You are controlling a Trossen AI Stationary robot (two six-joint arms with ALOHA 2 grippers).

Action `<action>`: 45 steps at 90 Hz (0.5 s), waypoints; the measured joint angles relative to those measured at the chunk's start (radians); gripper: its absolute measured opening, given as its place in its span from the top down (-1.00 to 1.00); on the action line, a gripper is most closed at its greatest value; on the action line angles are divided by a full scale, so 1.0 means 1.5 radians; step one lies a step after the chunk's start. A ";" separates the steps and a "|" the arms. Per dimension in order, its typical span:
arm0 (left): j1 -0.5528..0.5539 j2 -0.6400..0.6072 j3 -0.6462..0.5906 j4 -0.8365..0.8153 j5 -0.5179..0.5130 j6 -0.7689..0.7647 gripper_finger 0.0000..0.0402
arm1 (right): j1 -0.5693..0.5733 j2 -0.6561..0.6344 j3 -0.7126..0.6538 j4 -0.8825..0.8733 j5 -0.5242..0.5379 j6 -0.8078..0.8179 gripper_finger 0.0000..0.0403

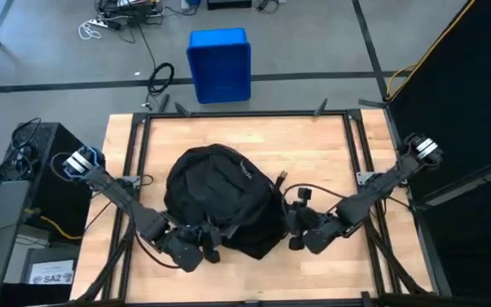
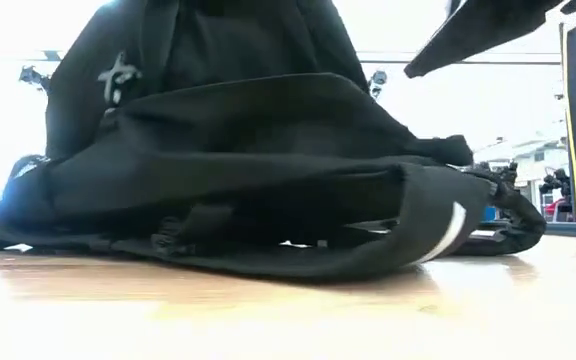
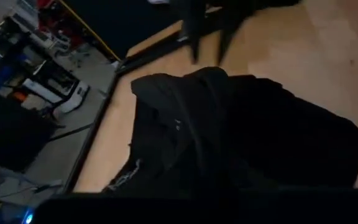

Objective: Unpack backpack
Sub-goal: Open the backpack

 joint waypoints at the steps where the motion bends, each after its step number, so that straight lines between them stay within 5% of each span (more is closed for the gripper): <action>1: 0.000 0.001 0.000 0.001 0.001 0.000 1.00 | -0.003 0.000 0.000 0.000 0.004 0.000 0.42; 45: -0.002 0.014 -0.001 0.040 0.012 0.021 1.00 | -0.163 0.075 0.001 -0.009 0.023 -0.055 -0.12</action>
